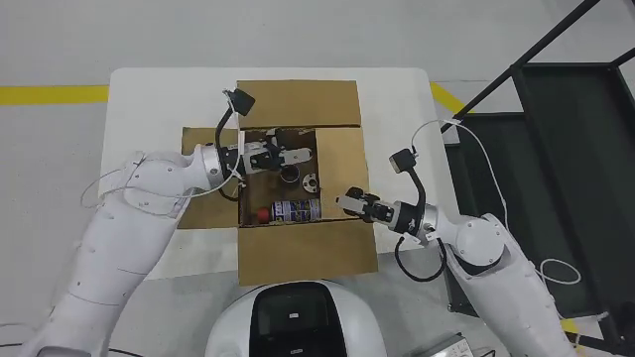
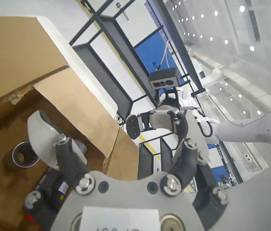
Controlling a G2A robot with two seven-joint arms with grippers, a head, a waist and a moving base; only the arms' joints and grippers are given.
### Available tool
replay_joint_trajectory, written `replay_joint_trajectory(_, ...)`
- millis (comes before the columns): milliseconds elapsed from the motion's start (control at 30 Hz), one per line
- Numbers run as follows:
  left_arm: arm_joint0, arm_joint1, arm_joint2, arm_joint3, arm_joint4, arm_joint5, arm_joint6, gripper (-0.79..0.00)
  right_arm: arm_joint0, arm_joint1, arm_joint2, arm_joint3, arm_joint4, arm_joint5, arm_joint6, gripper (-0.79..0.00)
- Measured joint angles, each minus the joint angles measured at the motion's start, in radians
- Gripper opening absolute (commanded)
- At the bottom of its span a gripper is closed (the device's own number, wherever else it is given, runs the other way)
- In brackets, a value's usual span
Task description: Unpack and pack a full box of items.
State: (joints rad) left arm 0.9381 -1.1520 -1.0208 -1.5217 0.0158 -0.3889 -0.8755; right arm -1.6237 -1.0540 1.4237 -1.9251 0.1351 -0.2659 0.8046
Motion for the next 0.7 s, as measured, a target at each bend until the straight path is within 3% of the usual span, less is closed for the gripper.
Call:
replay_joint_trajectory(267,-0.064,-0.027,0.086,0.101,0.036,0.009,0.045,0.0,-0.038,0.006,0.022,-0.027,0.0,0.0,-0.002,0.0)
replay_joint_trajectory(700,-0.065,-0.028,0.088,0.105,0.041,0.002,0.055,0.0,-0.03,0.005,0.015,-0.024,0.003,0.005,-0.008,0.0)
